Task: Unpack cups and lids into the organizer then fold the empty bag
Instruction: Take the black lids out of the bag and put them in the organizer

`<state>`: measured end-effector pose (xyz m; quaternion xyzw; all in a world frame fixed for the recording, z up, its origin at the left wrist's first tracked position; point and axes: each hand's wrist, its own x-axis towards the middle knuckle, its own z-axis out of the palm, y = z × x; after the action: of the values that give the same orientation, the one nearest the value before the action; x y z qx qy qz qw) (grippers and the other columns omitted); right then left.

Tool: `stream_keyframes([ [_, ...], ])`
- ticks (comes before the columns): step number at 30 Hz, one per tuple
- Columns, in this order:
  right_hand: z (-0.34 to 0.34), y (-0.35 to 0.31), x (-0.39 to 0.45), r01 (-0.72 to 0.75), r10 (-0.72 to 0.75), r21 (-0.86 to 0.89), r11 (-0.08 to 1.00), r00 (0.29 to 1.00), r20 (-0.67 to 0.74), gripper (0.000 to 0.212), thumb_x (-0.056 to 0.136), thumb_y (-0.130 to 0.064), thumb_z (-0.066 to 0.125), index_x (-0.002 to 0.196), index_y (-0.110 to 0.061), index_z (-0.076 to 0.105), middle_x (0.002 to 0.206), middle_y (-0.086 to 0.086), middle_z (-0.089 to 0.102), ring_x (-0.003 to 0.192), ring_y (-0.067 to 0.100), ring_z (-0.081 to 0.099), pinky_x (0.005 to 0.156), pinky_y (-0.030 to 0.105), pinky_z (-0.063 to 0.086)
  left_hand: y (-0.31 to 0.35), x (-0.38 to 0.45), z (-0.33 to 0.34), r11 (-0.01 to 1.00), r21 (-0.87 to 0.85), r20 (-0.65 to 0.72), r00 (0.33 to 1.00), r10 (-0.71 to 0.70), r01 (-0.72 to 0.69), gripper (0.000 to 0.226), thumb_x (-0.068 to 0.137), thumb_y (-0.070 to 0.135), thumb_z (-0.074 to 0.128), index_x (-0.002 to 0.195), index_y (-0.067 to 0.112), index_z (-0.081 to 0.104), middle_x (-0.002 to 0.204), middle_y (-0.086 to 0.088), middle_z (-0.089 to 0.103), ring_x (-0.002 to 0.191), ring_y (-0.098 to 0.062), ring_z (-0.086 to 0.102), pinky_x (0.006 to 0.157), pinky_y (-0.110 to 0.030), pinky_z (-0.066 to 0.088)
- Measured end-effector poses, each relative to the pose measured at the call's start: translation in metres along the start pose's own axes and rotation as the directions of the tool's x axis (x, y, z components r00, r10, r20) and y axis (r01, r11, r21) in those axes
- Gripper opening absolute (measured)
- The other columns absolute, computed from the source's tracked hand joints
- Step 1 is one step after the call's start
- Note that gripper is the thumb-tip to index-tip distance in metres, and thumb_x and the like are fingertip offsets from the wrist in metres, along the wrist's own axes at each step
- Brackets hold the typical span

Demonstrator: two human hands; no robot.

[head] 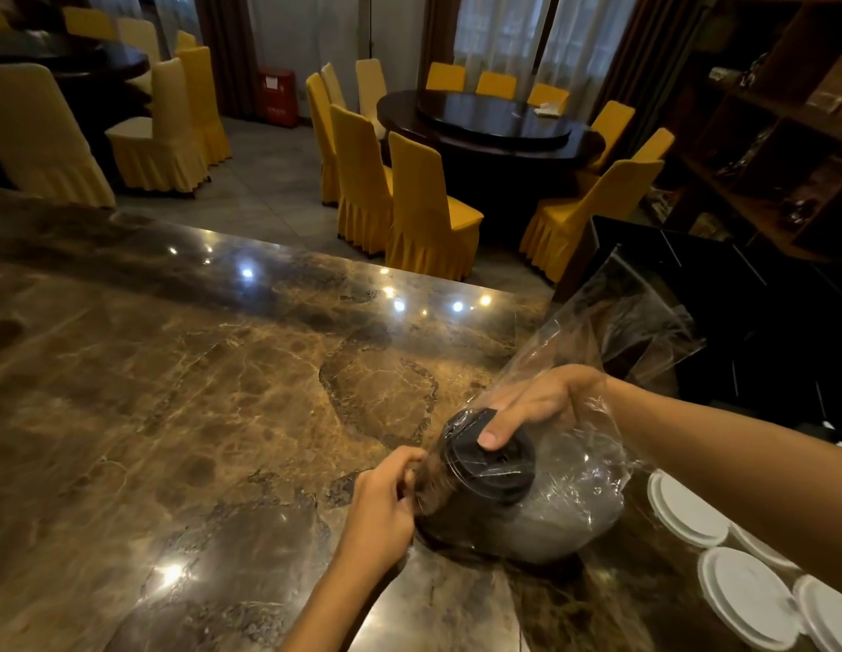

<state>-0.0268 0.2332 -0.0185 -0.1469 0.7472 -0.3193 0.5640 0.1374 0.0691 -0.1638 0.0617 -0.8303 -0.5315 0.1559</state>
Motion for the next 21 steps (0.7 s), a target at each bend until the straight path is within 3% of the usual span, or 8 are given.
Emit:
stream_keyframes([
  [3, -0.005, -0.002, 0.009, 0.075, -0.064, -0.025, 0.997, 0.946, 0.318, 0.066, 0.066, -0.044, 0.086, 0.115, -0.007, 0.062, 0.130, 0.015, 0.061, 0.102, 0.016, 0.067, 0.087, 0.027, 0.055, -0.006, 0.001, 0.001, 0.992, 0.099, -0.054, 0.996, -0.071, 0.076, 0.042, 0.071, -0.018, 0.067, 0.065, 0.023, 0.061, 0.060, 0.009, 0.059, 0.063, -0.004, 0.057, 0.053, -0.013, 0.039],
  [5, -0.009, -0.003, 0.011, 0.176, -0.115, -0.104, 0.979, 0.895, 0.431, 0.079, 0.081, -0.041, 0.075, 0.137, 0.007, 0.045, 0.132, 0.024, 0.058, 0.120, 0.037, 0.056, 0.100, 0.039, 0.050, -0.008, 0.003, -0.001, 0.979, 0.193, -0.053, 0.997, -0.062, 0.071, 0.037, 0.071, -0.013, 0.072, 0.060, 0.019, 0.056, 0.057, 0.008, 0.056, 0.061, -0.006, 0.056, 0.051, -0.016, 0.037],
  [8, -0.017, -0.002, 0.004, 0.263, -0.206, -0.082, 0.961, 0.884, 0.420, 0.086, 0.082, -0.035, 0.076, 0.146, 0.004, 0.034, 0.139, 0.029, 0.052, 0.125, 0.043, 0.050, 0.101, 0.047, 0.049, -0.007, 0.006, -0.001, 0.957, 0.288, -0.040, 0.999, -0.037, 0.047, 0.032, 0.069, -0.014, 0.067, 0.058, 0.011, 0.050, 0.058, 0.001, 0.053, 0.060, -0.014, 0.053, 0.052, -0.033, 0.040],
  [13, -0.023, -0.008, -0.017, 0.285, -0.258, -0.028, 0.958, 0.901, 0.349, 0.059, 0.083, -0.036, 0.074, 0.134, -0.011, 0.056, 0.123, 0.008, 0.069, 0.113, 0.025, 0.065, 0.096, 0.037, 0.054, 0.000, 0.009, -0.002, 0.937, 0.345, 0.002, 0.998, -0.057, 0.052, 0.027, 0.072, -0.012, 0.061, 0.064, 0.013, 0.058, 0.065, 0.000, 0.058, 0.068, -0.021, 0.055, 0.057, -0.036, 0.041],
  [15, -0.024, -0.011, -0.024, 0.305, -0.279, -0.069, 0.950, 0.925, 0.257, 0.061, 0.080, -0.041, 0.075, 0.131, -0.013, 0.059, 0.126, 0.011, 0.068, 0.116, 0.029, 0.063, 0.100, 0.040, 0.051, 0.006, 0.011, -0.011, 0.941, 0.331, 0.093, 0.990, -0.105, 0.069, 0.025, 0.077, 0.000, 0.071, 0.083, 0.024, 0.066, 0.082, 0.008, 0.063, 0.084, -0.014, 0.059, 0.066, -0.029, 0.046],
  [18, -0.021, -0.011, -0.024, 0.268, -0.251, -0.060, 0.962, 0.946, 0.204, 0.080, 0.073, -0.042, 0.081, 0.136, -0.003, 0.051, 0.137, 0.029, 0.055, 0.126, 0.045, 0.052, 0.111, 0.057, 0.039, 0.016, 0.009, -0.025, 0.979, 0.170, 0.306, 0.938, -0.161, 0.113, 0.072, 0.070, 0.030, 0.086, 0.123, 0.054, 0.044, 0.113, 0.035, 0.048, 0.111, 0.009, 0.045, 0.090, -0.016, 0.037],
  [19, -0.019, -0.011, -0.023, 0.273, -0.252, -0.079, 0.959, 0.945, 0.207, 0.075, 0.073, -0.043, 0.081, 0.133, -0.007, 0.055, 0.135, 0.027, 0.056, 0.125, 0.044, 0.053, 0.112, 0.059, 0.037, 0.021, 0.008, -0.026, 0.984, 0.122, 0.310, 0.938, -0.158, 0.126, 0.073, 0.069, 0.032, 0.086, 0.121, 0.056, 0.042, 0.113, 0.038, 0.047, 0.112, 0.010, 0.045, 0.090, -0.015, 0.037],
  [21, -0.015, -0.013, -0.022, 0.274, -0.251, -0.110, 0.955, 0.949, 0.190, 0.067, 0.072, -0.045, 0.081, 0.127, -0.015, 0.059, 0.129, 0.019, 0.062, 0.120, 0.037, 0.058, 0.111, 0.057, 0.039, 0.024, 0.008, -0.023, 0.990, 0.107, 0.185, 0.976, -0.112, 0.093, 0.046, 0.076, 0.020, 0.082, 0.097, 0.053, 0.057, 0.101, 0.027, 0.060, 0.098, 0.001, 0.056, 0.083, -0.020, 0.045],
])
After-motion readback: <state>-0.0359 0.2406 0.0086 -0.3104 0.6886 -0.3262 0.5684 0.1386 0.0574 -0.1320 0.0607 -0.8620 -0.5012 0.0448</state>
